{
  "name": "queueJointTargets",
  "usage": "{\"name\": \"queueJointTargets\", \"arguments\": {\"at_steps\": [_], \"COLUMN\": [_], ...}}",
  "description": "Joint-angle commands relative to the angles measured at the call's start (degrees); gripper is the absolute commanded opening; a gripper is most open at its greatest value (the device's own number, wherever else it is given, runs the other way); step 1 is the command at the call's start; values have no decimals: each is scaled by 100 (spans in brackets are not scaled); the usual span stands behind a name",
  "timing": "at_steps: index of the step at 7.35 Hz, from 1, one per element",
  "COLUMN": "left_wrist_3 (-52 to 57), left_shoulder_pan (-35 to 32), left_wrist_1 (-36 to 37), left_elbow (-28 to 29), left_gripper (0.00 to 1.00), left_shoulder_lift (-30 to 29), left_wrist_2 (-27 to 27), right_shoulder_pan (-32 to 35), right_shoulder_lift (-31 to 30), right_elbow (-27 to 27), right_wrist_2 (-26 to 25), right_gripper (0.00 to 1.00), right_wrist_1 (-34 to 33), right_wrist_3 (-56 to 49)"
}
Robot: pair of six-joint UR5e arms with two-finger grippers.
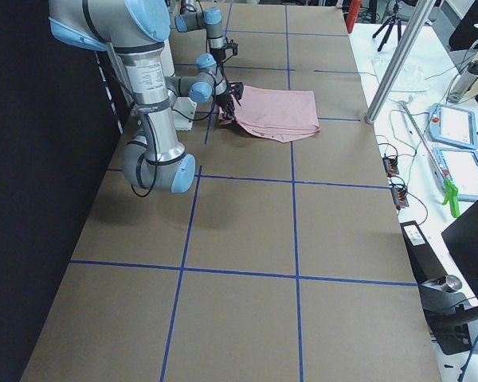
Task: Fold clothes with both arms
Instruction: 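Lift the near edge and fold it away from the robot with both grippers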
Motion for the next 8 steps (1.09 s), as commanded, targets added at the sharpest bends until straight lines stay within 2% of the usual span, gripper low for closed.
{"name": "queueJointTargets", "arguments": {"at_steps": [1,2,3,4,6,8], "left_wrist_3": [14,14,14,14,336,1145], "left_shoulder_pan": [11,11,20,28,-102,-856], "left_wrist_1": [1136,1541,1753,1747,1729,1703], "left_elbow": [-1212,-1539,-1560,-1438,-965,-578], "left_gripper": [0,0,0,0,0,0], "left_shoulder_lift": [-117,-257,-424,-452,-644,-812], "left_wrist_2": [-309,-319,-319,-319,-258,-319], "right_shoulder_pan": [-58,-207,-295,-366,-332,88], "right_shoulder_lift": [-459,-461,-443,-391,-32,284], "right_elbow": [860,1229,1346,1243,709,216], "right_wrist_2": [36,36,36,28,1,28], "right_gripper": [0,0,0,0,0,0], "right_wrist_1": [-113,-549,-736,-746,-738,-694], "right_wrist_3": [8,8,69,87,87,0]}}
